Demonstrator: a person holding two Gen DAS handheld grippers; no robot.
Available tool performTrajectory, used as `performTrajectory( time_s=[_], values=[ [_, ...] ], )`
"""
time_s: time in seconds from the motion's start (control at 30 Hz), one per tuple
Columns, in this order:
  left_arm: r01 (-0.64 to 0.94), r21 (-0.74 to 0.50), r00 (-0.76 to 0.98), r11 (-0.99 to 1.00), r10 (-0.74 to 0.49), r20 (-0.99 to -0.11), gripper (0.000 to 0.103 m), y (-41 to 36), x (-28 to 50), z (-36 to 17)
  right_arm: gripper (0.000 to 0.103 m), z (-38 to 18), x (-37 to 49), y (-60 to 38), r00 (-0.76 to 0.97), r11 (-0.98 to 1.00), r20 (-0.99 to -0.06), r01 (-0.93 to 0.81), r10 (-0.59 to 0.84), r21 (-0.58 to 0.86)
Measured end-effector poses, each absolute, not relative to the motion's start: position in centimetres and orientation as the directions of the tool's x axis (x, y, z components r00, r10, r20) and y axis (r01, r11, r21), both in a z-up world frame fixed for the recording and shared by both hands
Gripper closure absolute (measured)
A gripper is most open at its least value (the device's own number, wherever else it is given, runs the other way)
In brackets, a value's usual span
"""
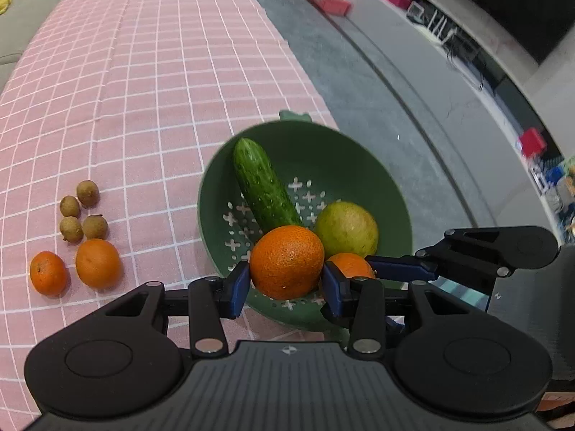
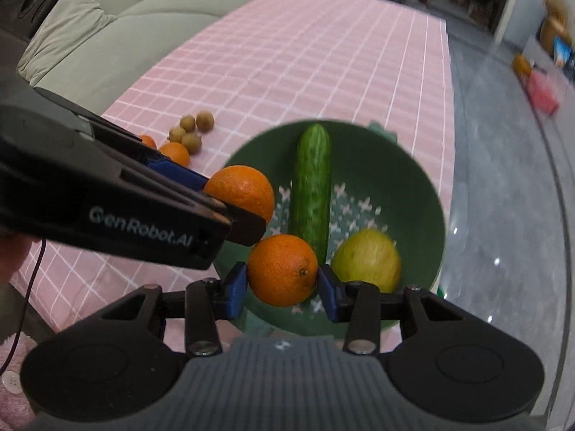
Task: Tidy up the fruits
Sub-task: 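Lower the orange into the colander with the left tool while the right tool releases its orange there, then move both tools back from the colander toward the remaining oranges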
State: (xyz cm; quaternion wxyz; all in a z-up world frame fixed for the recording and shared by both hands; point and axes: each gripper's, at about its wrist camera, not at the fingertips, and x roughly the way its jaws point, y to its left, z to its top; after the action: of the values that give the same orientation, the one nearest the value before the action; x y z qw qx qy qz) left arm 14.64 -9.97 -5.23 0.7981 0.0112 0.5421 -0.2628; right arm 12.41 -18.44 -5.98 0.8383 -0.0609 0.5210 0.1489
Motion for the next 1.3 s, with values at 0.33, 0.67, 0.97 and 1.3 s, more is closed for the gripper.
performTrajectory(
  time_s=[0.33,0.67,0.97,1.3],
  values=[
    [0.462,-0.228,0.207,0.857,-0.354,-0.912,0.054,-11.4,15.7,-6.8,0.063,-8.0,14.1,-19.1,0.326,0.947,-0.924,-0.306,0.201,0.098],
    [0.475,-0.212,0.192,0.854,-0.336,-0.922,0.054,-12.4,15.9,-8.1,0.063,-9.4,14.8,-20.2,0.287,0.958,-0.936,-0.257,0.204,0.13],
    [0.472,-0.233,0.194,0.851,-0.358,-0.913,0.045,-12.0,15.6,-7.9,0.046,-8.6,14.6,-20.2,0.319,0.962,-0.93,-0.256,0.181,0.1],
    [0.381,-0.258,0.384,0.888,-0.406,-0.829,0.034,-7.3,15.2,-2.6,0.034,-4.4,13.5,-18.4,0.509,0.969,-0.855,-0.247,0.101,-0.032]
  ],
)
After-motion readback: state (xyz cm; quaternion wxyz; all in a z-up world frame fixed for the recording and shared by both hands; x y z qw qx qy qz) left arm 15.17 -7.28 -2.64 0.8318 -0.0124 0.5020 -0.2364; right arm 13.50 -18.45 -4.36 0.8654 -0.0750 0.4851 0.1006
